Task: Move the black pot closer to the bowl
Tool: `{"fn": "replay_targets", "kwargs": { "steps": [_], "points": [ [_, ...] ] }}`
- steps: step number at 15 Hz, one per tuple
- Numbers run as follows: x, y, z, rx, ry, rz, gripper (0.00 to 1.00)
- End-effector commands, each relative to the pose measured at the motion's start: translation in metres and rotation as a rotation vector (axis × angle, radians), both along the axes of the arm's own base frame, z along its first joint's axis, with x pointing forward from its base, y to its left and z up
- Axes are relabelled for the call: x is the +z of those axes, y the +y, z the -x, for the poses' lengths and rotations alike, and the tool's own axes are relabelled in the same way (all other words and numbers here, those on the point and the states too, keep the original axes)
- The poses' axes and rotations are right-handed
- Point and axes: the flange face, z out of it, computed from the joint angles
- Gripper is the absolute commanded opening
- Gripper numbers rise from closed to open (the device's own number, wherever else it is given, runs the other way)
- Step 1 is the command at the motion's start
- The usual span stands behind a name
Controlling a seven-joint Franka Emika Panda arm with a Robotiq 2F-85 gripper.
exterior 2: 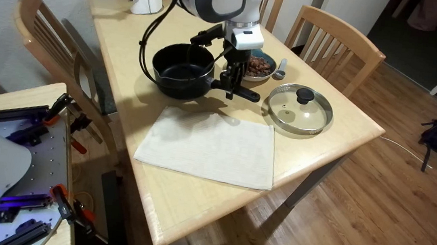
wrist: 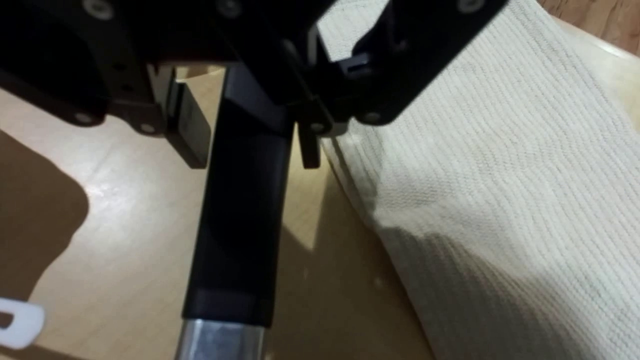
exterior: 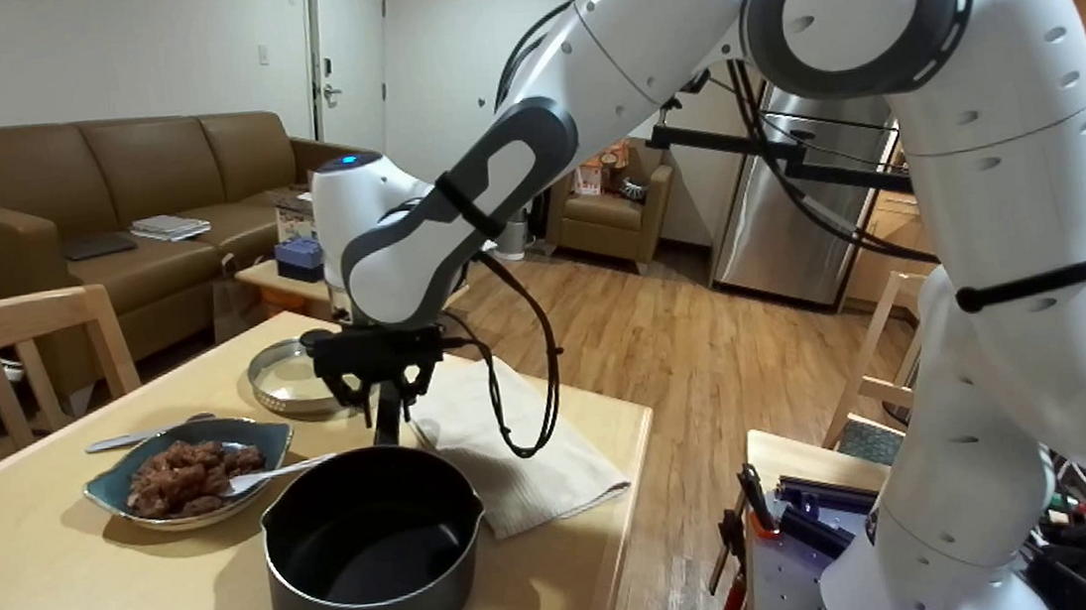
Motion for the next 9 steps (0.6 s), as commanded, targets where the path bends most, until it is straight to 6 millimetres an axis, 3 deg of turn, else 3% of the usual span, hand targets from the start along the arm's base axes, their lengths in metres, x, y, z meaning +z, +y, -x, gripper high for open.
{"fn": "replay_targets", "kwargs": {
  "steps": [1,3,9],
  "points": [
    [0.003,-0.002,-0.002,0.058,0.024,0.034,0.2],
    [0.005,-0.004,-0.008,0.088,0.025,0.08,0.08],
    [-0.001,0.001,-0.032,0.302,0.064,0.206,0.0]
  ]
}}
